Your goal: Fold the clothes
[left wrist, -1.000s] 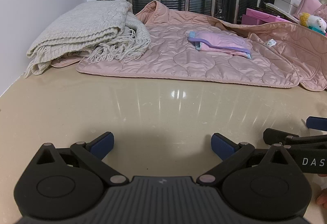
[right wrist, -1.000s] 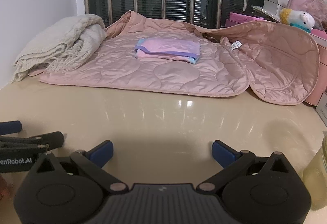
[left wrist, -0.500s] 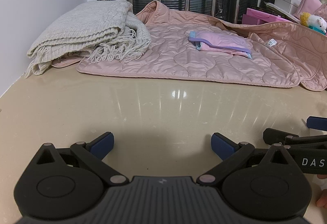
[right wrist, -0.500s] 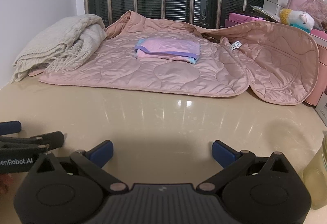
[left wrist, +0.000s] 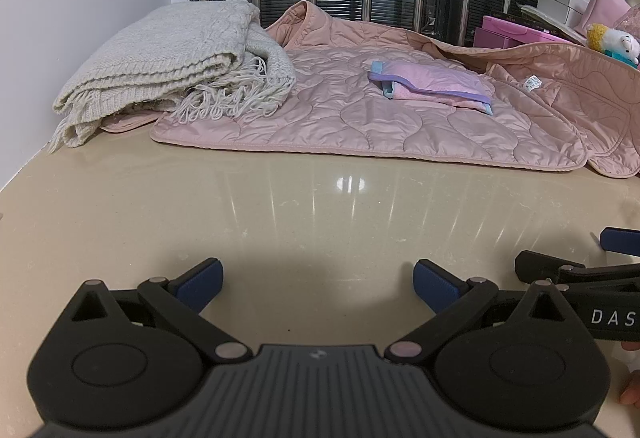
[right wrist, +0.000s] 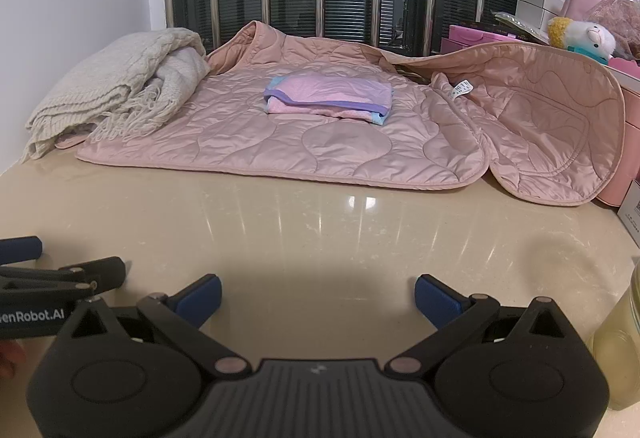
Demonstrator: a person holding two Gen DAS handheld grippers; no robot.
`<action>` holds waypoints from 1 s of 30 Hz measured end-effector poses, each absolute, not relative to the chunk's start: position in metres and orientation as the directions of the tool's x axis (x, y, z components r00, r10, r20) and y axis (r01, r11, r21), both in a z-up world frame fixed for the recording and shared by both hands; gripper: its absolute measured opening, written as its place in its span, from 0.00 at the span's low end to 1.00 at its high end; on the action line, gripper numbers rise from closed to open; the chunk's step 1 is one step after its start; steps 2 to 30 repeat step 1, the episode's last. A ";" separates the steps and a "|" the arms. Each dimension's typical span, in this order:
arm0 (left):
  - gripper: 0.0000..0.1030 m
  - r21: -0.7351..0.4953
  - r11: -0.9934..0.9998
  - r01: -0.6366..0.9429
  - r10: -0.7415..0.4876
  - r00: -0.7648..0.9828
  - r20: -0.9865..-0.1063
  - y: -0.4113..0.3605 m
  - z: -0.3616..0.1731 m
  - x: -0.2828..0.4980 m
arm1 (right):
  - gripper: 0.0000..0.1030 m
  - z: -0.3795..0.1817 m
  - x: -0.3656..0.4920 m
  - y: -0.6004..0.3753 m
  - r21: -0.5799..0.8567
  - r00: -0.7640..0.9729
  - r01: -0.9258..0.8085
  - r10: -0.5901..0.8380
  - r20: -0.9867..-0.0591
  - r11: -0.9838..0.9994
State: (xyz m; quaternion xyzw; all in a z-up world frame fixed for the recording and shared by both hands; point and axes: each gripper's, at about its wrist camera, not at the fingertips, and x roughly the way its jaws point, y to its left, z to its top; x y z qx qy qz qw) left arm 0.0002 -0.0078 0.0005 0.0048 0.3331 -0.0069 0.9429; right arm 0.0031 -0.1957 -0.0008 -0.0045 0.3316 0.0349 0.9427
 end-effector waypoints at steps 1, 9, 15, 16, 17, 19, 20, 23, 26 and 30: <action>0.99 0.004 1.000 0.017 -0.010 0.778 -0.628 -0.008 0.001 0.000 | 1.00 -0.001 0.003 -0.196 0.015 0.778 -0.069 0.063 -0.626 0.998; 0.99 0.004 1.000 0.017 -0.010 0.778 -0.628 -0.008 0.001 0.000 | 1.00 -0.001 0.003 -0.196 0.015 0.778 -0.069 0.063 -0.626 0.998; 0.99 0.004 1.000 0.017 -0.010 0.778 -0.628 -0.008 0.001 0.000 | 1.00 -0.001 0.003 -0.196 0.015 0.778 -0.069 0.063 -0.626 0.998; 0.99 0.004 1.000 0.017 -0.010 0.778 -0.628 -0.008 0.001 0.000 | 1.00 -0.001 0.003 -0.196 0.015 0.778 -0.069 0.063 -0.626 0.998; 0.99 0.004 1.000 0.017 -0.010 0.778 -0.628 -0.008 0.001 0.000 | 1.00 -0.001 0.003 -0.196 0.015 0.778 -0.069 0.063 -0.626 0.998; 0.99 0.004 1.000 0.017 -0.010 0.778 -0.628 -0.008 0.001 0.000 | 1.00 -0.001 0.003 -0.196 0.015 0.778 -0.069 0.063 -0.626 0.998; 0.99 0.004 1.000 0.017 -0.010 0.778 -0.628 -0.008 0.001 0.000 | 1.00 -0.001 0.003 -0.196 0.015 0.778 -0.069 0.063 -0.626 0.998; 0.99 0.004 1.000 0.017 -0.010 0.778 -0.628 -0.008 0.001 0.000 | 1.00 -0.001 0.003 -0.196 0.015 0.778 -0.069 0.063 -0.626 0.998; 0.99 0.004 1.000 0.017 -0.010 0.778 -0.628 -0.008 0.001 0.000 | 1.00 -0.001 0.003 -0.196 0.015 0.778 -0.069 0.063 -0.626 0.998; 0.99 0.004 1.000 0.017 -0.010 0.778 -0.628 -0.008 0.001 0.000 | 1.00 -0.001 0.003 -0.196 0.015 0.778 -0.069 0.063 -0.626 0.998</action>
